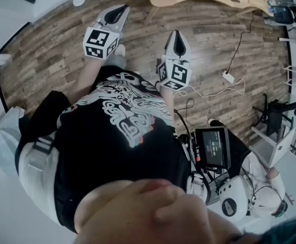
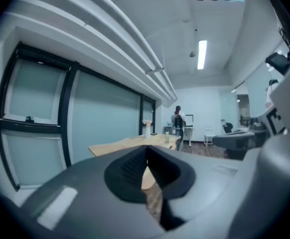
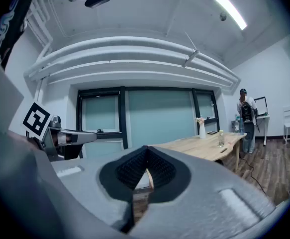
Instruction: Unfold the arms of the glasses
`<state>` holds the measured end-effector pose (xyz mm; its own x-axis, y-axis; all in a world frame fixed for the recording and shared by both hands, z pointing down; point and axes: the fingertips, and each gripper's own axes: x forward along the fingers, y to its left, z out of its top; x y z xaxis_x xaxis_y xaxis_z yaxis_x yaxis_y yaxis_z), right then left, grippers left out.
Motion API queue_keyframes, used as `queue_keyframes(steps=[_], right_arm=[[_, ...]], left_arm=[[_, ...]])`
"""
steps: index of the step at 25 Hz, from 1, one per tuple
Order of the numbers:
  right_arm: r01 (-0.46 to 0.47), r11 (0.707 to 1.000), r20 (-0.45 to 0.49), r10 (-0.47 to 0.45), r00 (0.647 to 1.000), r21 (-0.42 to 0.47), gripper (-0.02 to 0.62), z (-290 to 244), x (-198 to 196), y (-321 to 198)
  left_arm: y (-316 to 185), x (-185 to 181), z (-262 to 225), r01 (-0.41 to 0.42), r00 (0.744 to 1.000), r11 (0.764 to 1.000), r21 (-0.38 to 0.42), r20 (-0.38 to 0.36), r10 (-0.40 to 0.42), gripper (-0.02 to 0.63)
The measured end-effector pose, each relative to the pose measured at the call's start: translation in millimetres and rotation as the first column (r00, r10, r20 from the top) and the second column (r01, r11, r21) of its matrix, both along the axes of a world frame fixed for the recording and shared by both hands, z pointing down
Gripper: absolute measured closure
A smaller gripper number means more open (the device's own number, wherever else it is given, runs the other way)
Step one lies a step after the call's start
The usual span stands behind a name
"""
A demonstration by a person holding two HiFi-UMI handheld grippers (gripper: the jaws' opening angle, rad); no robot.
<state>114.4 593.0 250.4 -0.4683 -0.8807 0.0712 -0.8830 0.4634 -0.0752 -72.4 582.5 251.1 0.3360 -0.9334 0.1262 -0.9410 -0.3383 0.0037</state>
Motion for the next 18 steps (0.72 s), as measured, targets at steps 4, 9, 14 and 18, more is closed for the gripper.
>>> queue_keyframes(steps=[4, 9, 14, 18], right_arm=[[-0.001, 1.0, -0.002, 0.001, 1.0, -0.007, 0.597, 2, 3, 1], [-0.002, 1.0, -0.002, 0.002, 1.0, -0.015, 0.597, 8, 8, 2], [0.008, 0.999, 0.003, -0.008, 1.0, -0.035, 0.597, 20, 6, 5], [-0.006, 1.0, 0.005, 0.006, 1.0, -0.03, 0.597, 25, 14, 2]], left_arm=[[-4, -9, 0, 0.061, 0.998, 0.998, -0.006, -0.003, -0.061, 0.617], [-7, -4, 3, 0.051, 0.998, 0.999, -0.016, -0.047, -0.052, 0.617], [-12, 9, 9, 0.029, 0.999, 0.999, -0.021, -0.044, -0.03, 0.617], [-16, 8, 15, 0.043, 0.998, 0.999, -0.015, -0.036, -0.044, 0.617]])
